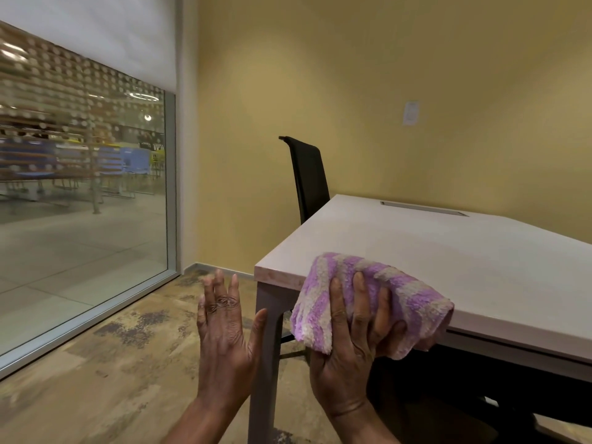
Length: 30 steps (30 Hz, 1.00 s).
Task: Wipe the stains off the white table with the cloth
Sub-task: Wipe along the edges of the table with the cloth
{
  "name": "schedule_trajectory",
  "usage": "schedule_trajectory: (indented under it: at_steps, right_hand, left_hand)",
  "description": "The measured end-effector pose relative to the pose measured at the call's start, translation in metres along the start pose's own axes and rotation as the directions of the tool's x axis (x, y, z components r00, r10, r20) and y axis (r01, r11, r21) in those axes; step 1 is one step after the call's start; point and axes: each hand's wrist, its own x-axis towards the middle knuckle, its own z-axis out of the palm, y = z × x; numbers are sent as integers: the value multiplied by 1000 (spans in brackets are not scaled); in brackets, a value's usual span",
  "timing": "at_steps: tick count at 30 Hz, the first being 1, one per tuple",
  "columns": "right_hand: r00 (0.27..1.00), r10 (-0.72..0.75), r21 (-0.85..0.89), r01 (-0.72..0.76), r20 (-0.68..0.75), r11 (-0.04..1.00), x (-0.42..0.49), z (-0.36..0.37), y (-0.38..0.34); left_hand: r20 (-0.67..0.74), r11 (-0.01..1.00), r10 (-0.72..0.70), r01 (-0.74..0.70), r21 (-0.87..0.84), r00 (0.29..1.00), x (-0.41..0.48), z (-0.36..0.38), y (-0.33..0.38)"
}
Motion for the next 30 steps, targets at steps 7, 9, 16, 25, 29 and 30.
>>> schedule_trajectory:
  at_steps: [7, 9, 16, 25, 29, 30]
  right_hand:
    - [998, -46, 52, 44, 51, 998, 2, 6, -18]
    - [994, -77, 46, 73, 73, 996, 2, 11, -24]
    - [977, -140, 133, 119, 158, 984, 13, 17, -58]
    - [877, -276, 59, 275, 393, 959, 27, 9, -70]
    - [842, -360, 103, 349, 401, 932, 29, 4, -53]
    - [843, -368, 118, 351, 393, 929, 31, 1, -51]
  left_hand:
    - [48, 997, -10, 6, 75, 999, 2, 8, -13]
    - [62, 995, 16, -22, 98, 998, 0, 10, -17]
    - [88, 989, -13, -1, 149, 996, -7, 19, -29]
    - [41, 994, -33, 29, 102, 999, -14, 21, -32]
    - [107, 974, -118, 94, 205, 987, -12, 16, -27]
    - [130, 964, -142, 108, 243, 981, -12, 17, -29]
